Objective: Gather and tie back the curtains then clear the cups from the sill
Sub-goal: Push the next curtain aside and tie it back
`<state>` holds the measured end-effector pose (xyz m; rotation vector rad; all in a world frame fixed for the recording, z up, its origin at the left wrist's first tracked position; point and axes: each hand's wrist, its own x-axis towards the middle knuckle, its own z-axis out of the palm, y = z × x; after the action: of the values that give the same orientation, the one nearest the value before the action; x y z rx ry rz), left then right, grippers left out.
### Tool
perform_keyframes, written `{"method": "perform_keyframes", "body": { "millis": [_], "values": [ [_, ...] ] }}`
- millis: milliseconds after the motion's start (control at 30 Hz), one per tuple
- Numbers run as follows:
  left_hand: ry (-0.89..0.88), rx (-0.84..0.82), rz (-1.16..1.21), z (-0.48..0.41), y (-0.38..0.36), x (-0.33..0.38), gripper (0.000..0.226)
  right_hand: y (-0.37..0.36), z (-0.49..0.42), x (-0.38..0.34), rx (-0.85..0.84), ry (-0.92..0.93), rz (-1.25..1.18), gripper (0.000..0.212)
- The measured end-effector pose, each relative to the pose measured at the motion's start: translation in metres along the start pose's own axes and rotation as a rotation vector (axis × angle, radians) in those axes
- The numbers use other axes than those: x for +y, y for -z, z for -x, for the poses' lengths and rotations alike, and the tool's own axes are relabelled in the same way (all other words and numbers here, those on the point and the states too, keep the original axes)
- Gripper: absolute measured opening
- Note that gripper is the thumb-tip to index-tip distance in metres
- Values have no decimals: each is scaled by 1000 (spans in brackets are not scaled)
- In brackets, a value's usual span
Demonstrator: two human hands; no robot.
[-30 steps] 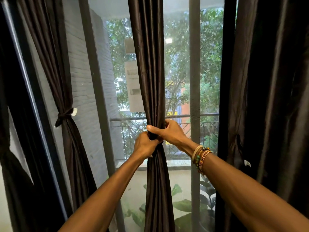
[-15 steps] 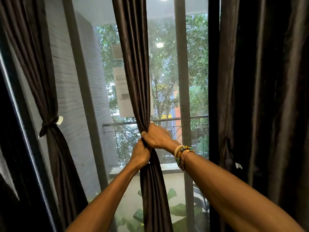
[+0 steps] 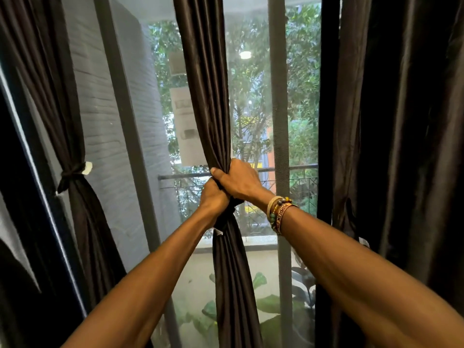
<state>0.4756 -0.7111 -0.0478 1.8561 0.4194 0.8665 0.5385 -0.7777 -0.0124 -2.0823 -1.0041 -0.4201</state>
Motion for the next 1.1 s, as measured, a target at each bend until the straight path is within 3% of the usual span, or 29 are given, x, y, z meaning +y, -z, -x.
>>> {"method": "perform_keyframes", "body": {
  "millis": [167, 300, 367, 433, 533, 600, 633, 700, 800, 933, 1100],
  "values": [
    [-29, 0, -7, -13, 4, 13, 15, 21, -7, 1, -156, 111, 10, 64],
    [-255, -45, -472, -9, 14, 7, 14, 42, -2, 0, -164, 363, 441, 60],
    [-323, 8, -564, -9, 21, 2, 28, 43, -2, 0, -133, 394, 459, 59],
    [-337, 65, -488, -7, 21, -2, 36, 31, -2, 4, -92, 331, 266, 53],
    [-168, 130, -7, -1, 7, -3, 22, 2, 5, 2, -33, 173, -92, 36],
    [-66, 138, 227, -4, -1, -1, 11, -9, 8, -5, -26, 41, -293, 41],
    [-83, 136, 250, -7, -4, 0, 19, -10, 9, -10, -18, -8, -358, 50],
    [-105, 119, 192, -13, -5, -5, 40, -8, 7, -16, -16, -15, -322, 60],
    [-177, 136, 65, -15, -7, -19, 21, -3, 2, -22, -10, -10, -147, 49],
    [-143, 86, 24, -9, -5, -14, 25, 5, 5, -31, 42, 0, -48, 34],
    [-76, 17, 43, 4, 2, -6, 18, 10, 6, -29, 36, 15, -61, 41]
  ]
}}
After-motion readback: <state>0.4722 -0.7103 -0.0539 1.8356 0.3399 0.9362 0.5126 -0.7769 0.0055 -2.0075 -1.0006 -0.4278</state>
